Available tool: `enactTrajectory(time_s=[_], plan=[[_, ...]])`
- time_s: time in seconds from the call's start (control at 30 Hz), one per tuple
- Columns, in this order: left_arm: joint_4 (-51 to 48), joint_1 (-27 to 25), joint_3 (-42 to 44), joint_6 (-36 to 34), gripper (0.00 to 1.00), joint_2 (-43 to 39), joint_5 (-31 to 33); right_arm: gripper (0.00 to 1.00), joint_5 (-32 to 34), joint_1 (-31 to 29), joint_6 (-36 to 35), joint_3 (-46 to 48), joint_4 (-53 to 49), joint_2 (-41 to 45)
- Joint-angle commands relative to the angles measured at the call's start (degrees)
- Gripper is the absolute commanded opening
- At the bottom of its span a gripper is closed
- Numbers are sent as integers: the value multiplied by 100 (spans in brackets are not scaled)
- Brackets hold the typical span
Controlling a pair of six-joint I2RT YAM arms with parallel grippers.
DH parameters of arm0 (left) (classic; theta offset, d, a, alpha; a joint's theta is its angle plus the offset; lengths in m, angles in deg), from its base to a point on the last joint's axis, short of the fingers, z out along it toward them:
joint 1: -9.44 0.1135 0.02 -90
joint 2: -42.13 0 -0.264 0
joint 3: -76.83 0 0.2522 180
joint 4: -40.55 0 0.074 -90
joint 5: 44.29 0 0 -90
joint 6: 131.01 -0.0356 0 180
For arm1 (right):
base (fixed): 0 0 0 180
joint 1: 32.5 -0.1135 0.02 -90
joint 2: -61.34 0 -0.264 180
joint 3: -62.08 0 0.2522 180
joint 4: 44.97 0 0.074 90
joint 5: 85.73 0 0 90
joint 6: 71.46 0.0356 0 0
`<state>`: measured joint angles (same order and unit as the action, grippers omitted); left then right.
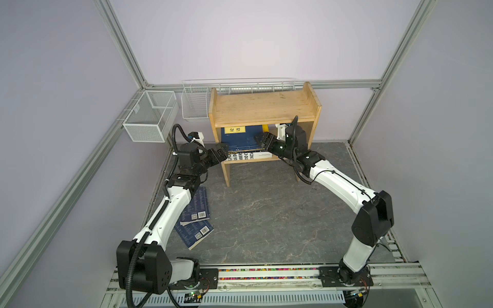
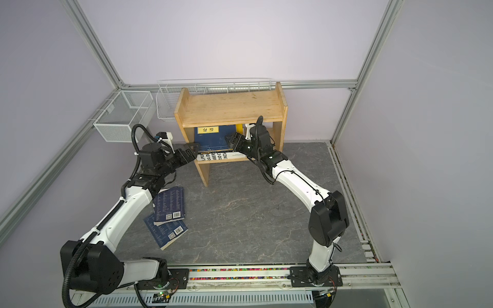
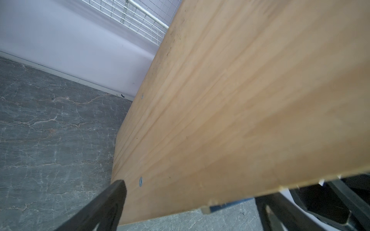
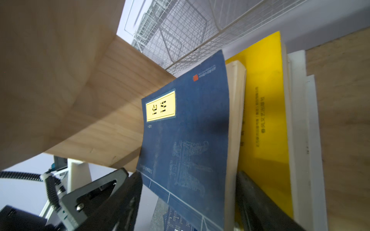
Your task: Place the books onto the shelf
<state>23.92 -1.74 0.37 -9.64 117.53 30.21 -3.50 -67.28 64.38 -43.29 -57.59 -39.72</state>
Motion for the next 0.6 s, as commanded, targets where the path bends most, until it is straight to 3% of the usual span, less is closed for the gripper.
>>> enactTrajectory(time_s=[0.0,0.1,0.2,0.4,0.57], plan=[[103,37,3,-113,100,20,-158,80,388,-101,-2667,187,1371,552],[111,37,-5,-133,100,45,-209,83,248,-105,-2843,308,1742,645],[141,38,1,-98,100,85,-254,86,534,-90,-2672,534,2192,691],[209,37,12,-36,100,133,-334,93,1114,135,-1390,922,2583,662],[270,39,46,20,100,186,-405,94,1057,434,-88,1252,3085,622]])
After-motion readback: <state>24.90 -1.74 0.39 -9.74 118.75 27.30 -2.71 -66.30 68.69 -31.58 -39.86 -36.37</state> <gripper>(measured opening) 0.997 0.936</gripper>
